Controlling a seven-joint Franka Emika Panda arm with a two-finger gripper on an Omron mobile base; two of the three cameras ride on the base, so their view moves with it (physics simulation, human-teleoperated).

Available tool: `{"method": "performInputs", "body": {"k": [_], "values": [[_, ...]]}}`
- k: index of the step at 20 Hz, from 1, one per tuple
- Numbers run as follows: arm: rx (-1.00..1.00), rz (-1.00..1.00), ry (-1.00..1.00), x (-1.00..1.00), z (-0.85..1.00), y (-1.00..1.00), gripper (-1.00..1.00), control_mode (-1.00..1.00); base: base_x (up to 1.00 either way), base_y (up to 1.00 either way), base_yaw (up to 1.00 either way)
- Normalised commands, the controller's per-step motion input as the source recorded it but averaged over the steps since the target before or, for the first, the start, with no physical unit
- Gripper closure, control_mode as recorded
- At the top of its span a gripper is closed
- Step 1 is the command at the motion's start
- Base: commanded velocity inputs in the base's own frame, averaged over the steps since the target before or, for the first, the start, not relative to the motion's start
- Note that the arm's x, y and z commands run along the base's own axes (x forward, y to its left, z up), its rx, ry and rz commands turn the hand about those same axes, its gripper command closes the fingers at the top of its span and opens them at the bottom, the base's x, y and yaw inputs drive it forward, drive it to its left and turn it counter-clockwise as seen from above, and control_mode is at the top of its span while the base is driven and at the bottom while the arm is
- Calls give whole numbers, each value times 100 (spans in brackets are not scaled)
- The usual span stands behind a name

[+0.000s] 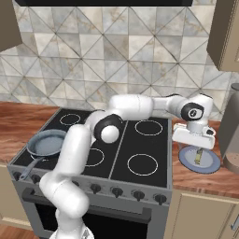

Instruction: Pick up the butter stick and place it in the pan. Then turn on the burner for the pan.

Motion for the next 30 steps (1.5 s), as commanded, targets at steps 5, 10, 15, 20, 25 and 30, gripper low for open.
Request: {"method": "performInputs", "body": {"k": [5,10,15,20,25,30], "values": [[5,1,2,18,-18,-32,-100,-100,0,0,0],[4,2,1,26,-20,-32,-100,-100,0,0,0],[4,1,2,29,-20,-27,-100,-100,0,0,0],[3,0,3,25,-20,-17,-100,-100,0,0,0],[2,0,5,23,-18,-3,-100,-100,0,0,0],[2,0,6,18,-19,-6,-100,-100,0,0,0]]}}
